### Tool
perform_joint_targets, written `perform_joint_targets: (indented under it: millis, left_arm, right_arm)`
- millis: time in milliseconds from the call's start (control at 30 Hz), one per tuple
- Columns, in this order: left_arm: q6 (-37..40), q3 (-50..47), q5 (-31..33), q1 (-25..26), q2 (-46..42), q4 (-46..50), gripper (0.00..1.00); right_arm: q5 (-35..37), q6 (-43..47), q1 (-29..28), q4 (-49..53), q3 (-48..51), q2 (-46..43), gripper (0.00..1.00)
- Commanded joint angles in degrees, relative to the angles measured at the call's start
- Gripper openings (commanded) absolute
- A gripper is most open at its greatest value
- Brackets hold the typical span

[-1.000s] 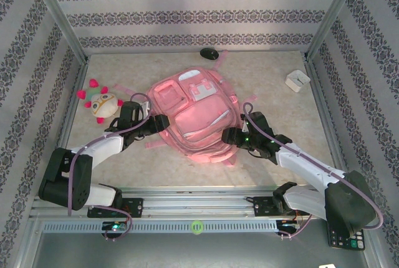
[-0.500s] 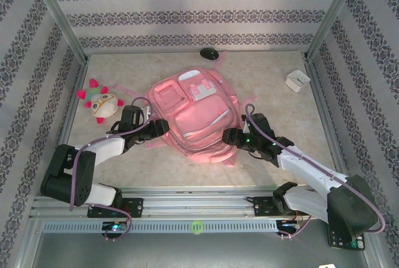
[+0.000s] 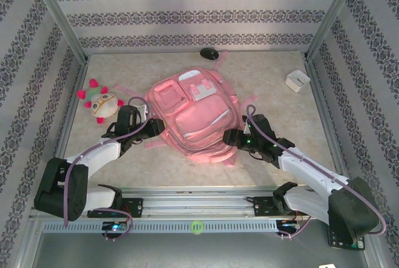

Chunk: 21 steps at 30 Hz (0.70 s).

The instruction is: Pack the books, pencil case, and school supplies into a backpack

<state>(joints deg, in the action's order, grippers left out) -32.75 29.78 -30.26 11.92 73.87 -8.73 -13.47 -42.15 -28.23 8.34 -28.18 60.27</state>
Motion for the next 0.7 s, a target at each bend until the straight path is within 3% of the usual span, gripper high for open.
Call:
perform_joint_targets:
  millis: [0, 300, 533, 667]
  left_arm:
    - [1.73, 1.96, 1.48, -0.24, 2.44, 3.5, 0.43]
    - [1.7, 2.85, -0.48, -0.01, 3.69, 3.11, 0.53]
    - [-0.95, 4.02, 3.73, -0.87, -3.03, 6.29, 0.61]
    - [-0.07, 10.03, 7.0, -2.53, -1.56, 11.93, 0.65]
  right_arm:
    - [-0.76, -0.9, 0.46, -0.24, 0.92, -1.07, 0.65]
    - [0.15, -1.27, -0.28, 0.86, 0.66, -1.47, 0.64]
    - [11.95, 3.79, -10.85, 10.98, -7.74, -5.47, 0.63]
    - [14.95, 1.47, -16.84, 11.11, -10.54, -3.84, 0.63]
